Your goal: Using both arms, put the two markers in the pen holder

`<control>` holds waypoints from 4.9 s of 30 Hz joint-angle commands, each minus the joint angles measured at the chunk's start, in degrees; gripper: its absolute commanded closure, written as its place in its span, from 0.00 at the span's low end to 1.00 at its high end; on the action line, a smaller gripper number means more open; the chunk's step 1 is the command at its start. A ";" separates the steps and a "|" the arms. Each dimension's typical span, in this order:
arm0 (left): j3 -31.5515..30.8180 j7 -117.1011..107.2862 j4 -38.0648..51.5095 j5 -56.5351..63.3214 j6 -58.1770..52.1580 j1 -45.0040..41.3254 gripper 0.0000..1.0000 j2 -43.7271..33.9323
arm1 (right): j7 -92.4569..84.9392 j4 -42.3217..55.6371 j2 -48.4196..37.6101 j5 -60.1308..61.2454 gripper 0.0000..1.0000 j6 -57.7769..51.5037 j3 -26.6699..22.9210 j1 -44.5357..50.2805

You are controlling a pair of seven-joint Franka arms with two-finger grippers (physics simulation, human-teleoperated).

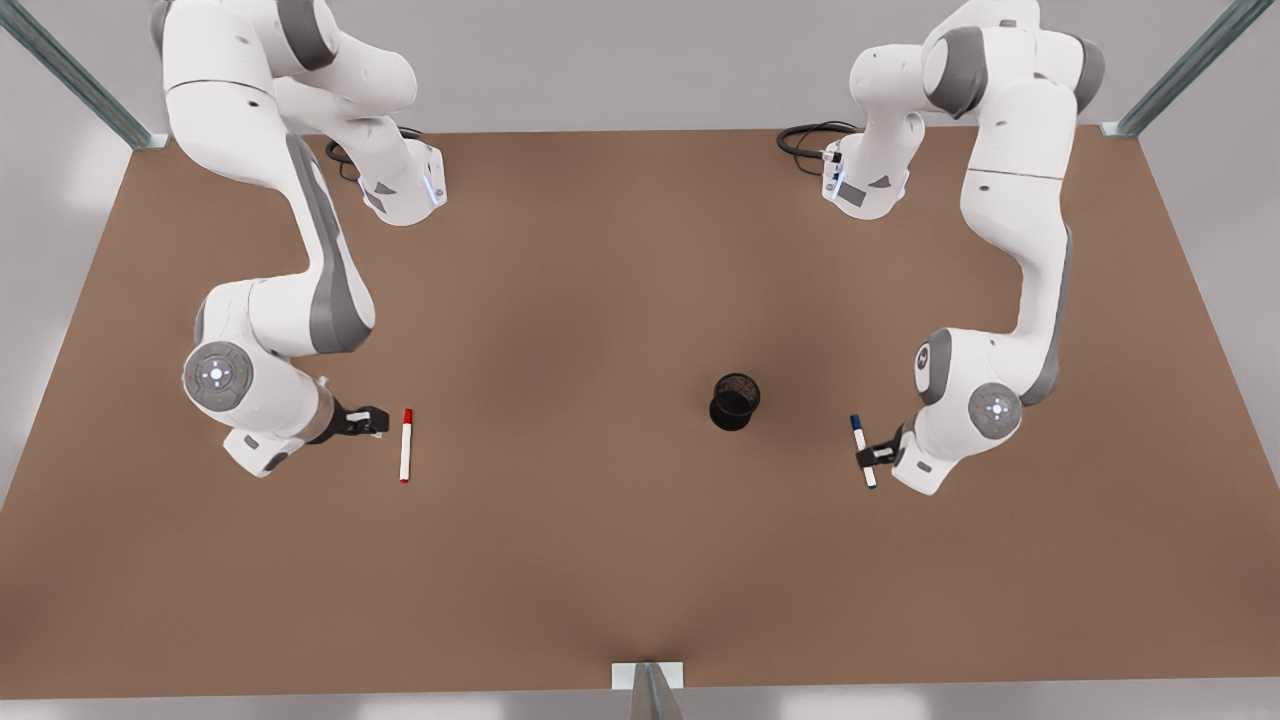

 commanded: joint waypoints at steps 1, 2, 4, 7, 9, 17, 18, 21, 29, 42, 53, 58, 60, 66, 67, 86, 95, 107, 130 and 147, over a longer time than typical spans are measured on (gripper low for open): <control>0.00 -13.99 -0.15 0.67 7.44 -0.02 0.00 0.83 | 7.39 -2.71 0.77 -0.04 0.00 8.50 0.02 -0.13; 0.00 -13.99 0.03 0.67 7.44 -0.11 0.00 1.00 | 7.31 -3.24 2.61 -0.13 0.00 9.29 0.02 -0.13; 0.00 -14.25 0.38 0.67 7.44 -0.02 0.01 2.50 | 8.71 -3.15 6.82 -0.04 0.00 12.01 0.11 -0.21; 0.00 -14.34 0.38 0.76 7.53 -0.11 0.06 5.31 | 9.77 -3.68 10.87 0.05 0.00 15.71 0.11 -0.30; 0.00 -13.72 0.56 3.39 7.62 -0.11 0.24 5.84 | 9.68 -3.94 12.89 0.05 0.00 17.82 0.11 -0.92; -0.09 -11.53 3.19 4.28 7.62 -0.29 0.37 8.65 | 9.33 -9.92 14.56 0.14 0.01 27.31 0.19 -1.80; -0.09 -11.53 3.11 4.28 7.62 -0.29 0.37 9.00 | 9.24 -10.01 15.09 0.22 0.06 27.57 0.19 -1.80; -0.09 -10.91 3.11 4.36 7.62 -0.73 0.47 9.44 | 9.33 -10.01 15.35 0.22 0.11 27.57 0.19 -1.71; -0.09 -7.13 3.11 4.36 7.62 -0.73 0.58 9.79 | 9.50 -9.39 16.59 0.14 0.27 29.86 0.28 -1.36; -0.09 -6.34 3.19 4.45 7.62 -0.73 0.76 10.23 | 9.24 -9.92 17.29 0.22 0.47 29.42 0.28 -1.53; -0.18 -10.91 11.54 10.52 -0.73 -3.45 0.79 2.15 | 9.06 -10.01 17.46 0.22 0.55 29.51 0.28 -1.53; -5.18 -11.87 12.33 10.25 -0.56 -8.63 0.79 -7.78 | 8.98 -9.92 17.46 0.14 0.70 29.51 0.28 -1.53; -6.85 -11.71 11.72 8.94 -0.56 -9.78 0.79 -10.06 | 8.98 -9.83 17.46 0.14 0.73 29.42 0.28 -1.53; -10.37 -5.20 -8.74 5.77 24.12 -10.57 0.79 -19.91 | 8.18 -9.13 14.74 0.14 0.75 28.10 0.37 -1.44; -10.46 -5.02 -12.35 5.77 29.23 -10.57 0.79 -20.62 | 8.36 -8.78 12.72 0.14 0.75 26.96 0.37 -1.01; -10.02 7.90 -34.34 6.47 69.93 -12.06 0.79 -19.04 | 13.81 11.96 7.53 -0.13 0.74 29.94 14.61 7.52; -9.76 8.78 -33.63 6.56 69.84 -11.98 0.79 -14.55 | 16.53 12.14 10.26 -1.36 0.74 37.06 13.82 15.08; -9.67 9.57 -33.10 10.52 69.84 -11.71 0.00 -10.95 | 29.28 16.62 15.36 -5.67 0.74 41.02 13.82 20.26; 0.26 17.39 17.52 -0.29 -40.89 0.77 0.00 -25.45 | 42.55 23.65 26.25 -6.28 0.75 58.95 -4.11 46.98; 0.44 17.57 18.05 0.15 -41.60 1.56 0.00 -19.91 | 42.64 14.60 26.17 -10.59 0.75 64.84 -5.08 47.16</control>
